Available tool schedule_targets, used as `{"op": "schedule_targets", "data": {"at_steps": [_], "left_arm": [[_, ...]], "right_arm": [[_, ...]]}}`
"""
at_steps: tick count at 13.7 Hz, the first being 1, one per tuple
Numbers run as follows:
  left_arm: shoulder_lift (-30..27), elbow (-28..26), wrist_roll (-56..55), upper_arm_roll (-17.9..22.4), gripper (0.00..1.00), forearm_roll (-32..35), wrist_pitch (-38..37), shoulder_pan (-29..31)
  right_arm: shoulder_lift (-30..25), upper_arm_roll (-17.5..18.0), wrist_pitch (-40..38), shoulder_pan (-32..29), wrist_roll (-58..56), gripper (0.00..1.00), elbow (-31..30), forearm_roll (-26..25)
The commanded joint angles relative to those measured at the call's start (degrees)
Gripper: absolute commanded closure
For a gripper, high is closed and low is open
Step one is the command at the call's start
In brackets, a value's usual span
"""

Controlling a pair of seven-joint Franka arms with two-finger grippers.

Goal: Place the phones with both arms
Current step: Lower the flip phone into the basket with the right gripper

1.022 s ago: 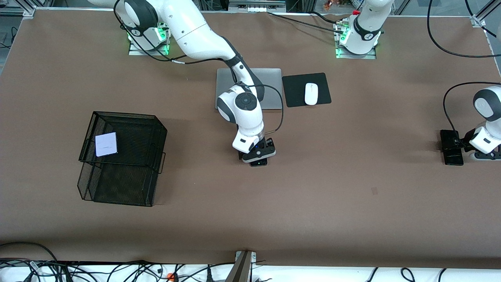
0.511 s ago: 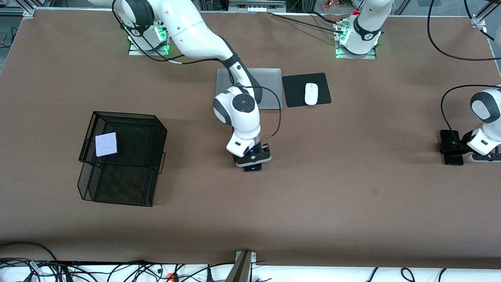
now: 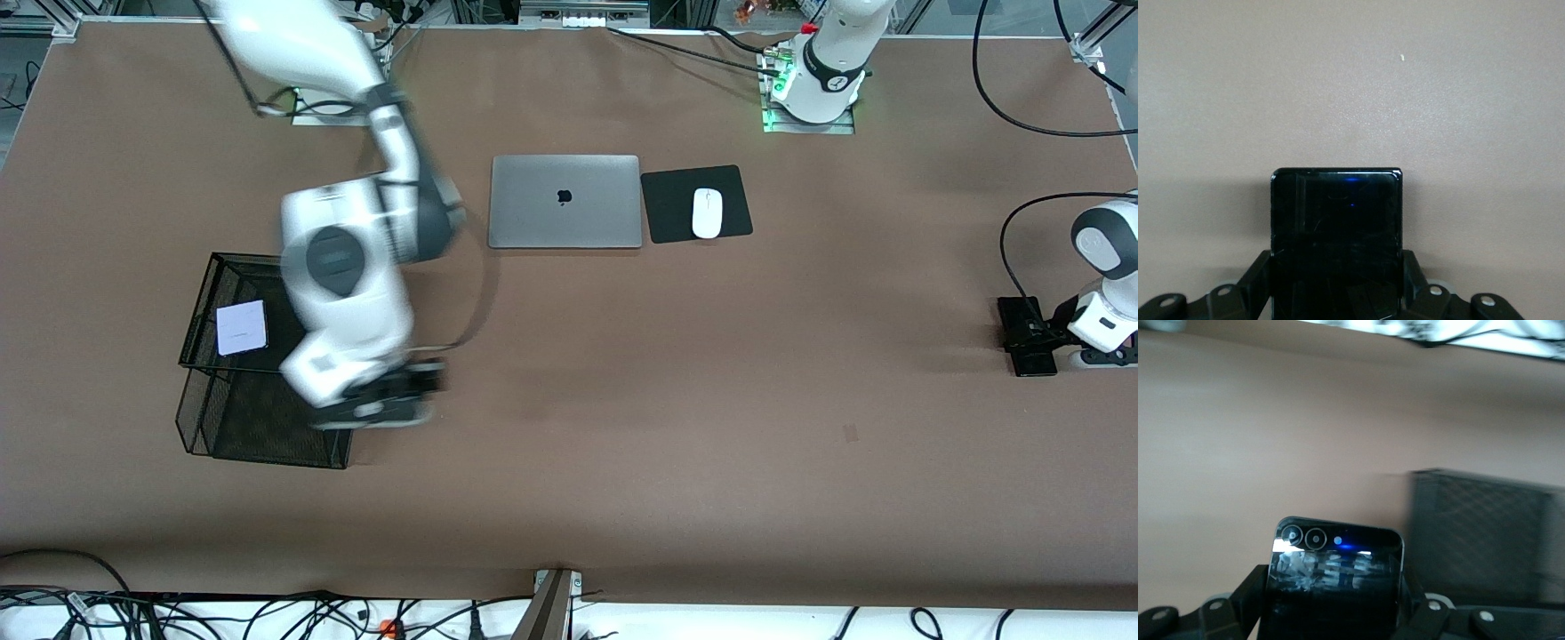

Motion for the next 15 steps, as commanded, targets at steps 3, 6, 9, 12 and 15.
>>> {"op": "schedule_targets", "data": {"at_steps": [3,6,9,12,15], "left_arm": [[0.9,2.1,-2.2,-0.6,1.00,-2.1,-0.6,-1.7],[0.6,4.9,-4.2,-0.7,1.00,-2.1,-5.5,-3.4],[0.1,7.5,-8.4,-0.6,1.00,-2.1,-9.9,-6.5],[-1.6,7.5,-17.2,-0.6,1.00,-1.9,-12.2,-12.5],[-2.0,7.7,-22.5,-0.6,1.00,-1.2,-17.2,-20.4]], "right_arm": [[1.7,0.1,2.5,-10.3,-10.9,1.00,-3.2,-0.1],[2.8,0.1,5.6,-12.0,-10.9,1.00,-7.1,1.3],[2.8,0.2,7.4,-12.4,-10.3,1.00,-11.1,2.5],[3.4,0.1,10.3,-12.6,-10.2,1.00,-13.1,6.8],[4.2,0.1,10.4,-12.6,-10.1,0.63,-13.1,6.9]]}}
